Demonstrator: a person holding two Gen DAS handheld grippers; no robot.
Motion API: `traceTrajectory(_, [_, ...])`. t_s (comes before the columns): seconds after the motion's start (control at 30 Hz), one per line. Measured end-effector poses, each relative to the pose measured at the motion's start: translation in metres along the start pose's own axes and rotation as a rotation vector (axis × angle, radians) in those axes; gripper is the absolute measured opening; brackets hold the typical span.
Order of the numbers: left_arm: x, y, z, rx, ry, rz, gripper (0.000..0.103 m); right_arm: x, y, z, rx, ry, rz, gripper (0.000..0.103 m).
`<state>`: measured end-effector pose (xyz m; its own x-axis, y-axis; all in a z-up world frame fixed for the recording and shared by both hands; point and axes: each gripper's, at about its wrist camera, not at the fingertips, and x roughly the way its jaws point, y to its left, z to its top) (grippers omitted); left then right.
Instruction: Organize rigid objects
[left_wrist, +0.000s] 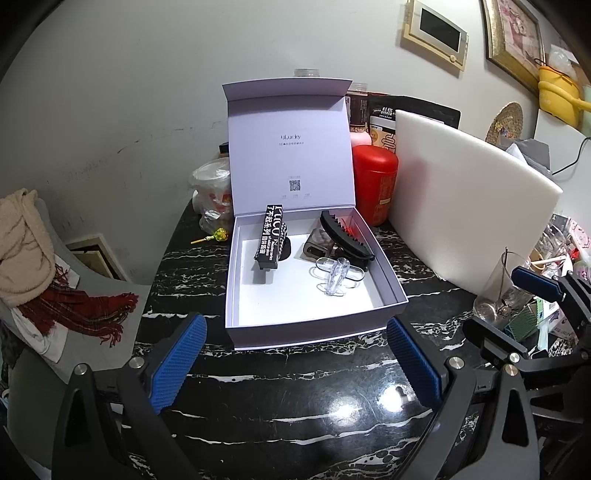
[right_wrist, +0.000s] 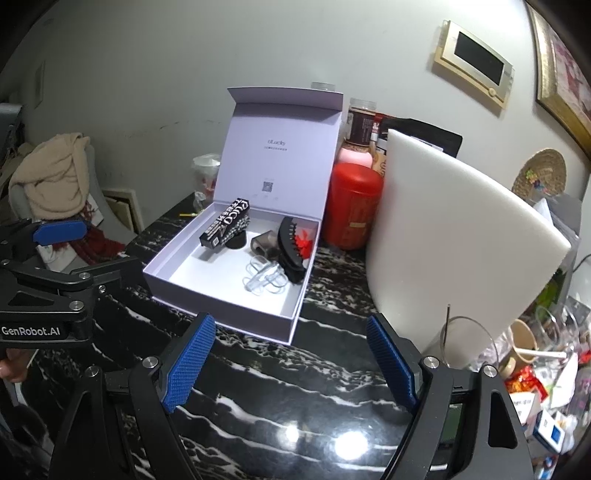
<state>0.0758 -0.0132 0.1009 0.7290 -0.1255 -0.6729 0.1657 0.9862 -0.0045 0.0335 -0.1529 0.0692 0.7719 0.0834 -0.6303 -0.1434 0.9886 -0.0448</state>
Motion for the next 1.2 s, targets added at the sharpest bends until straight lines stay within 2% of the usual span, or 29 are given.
traceTrajectory(1.2, [0.0032,0.0047,0.0015,-0.013,0.015,0.018,0.100,0.0028,-0.0027,0.0023,0.003,0.005,-0.005,0.085])
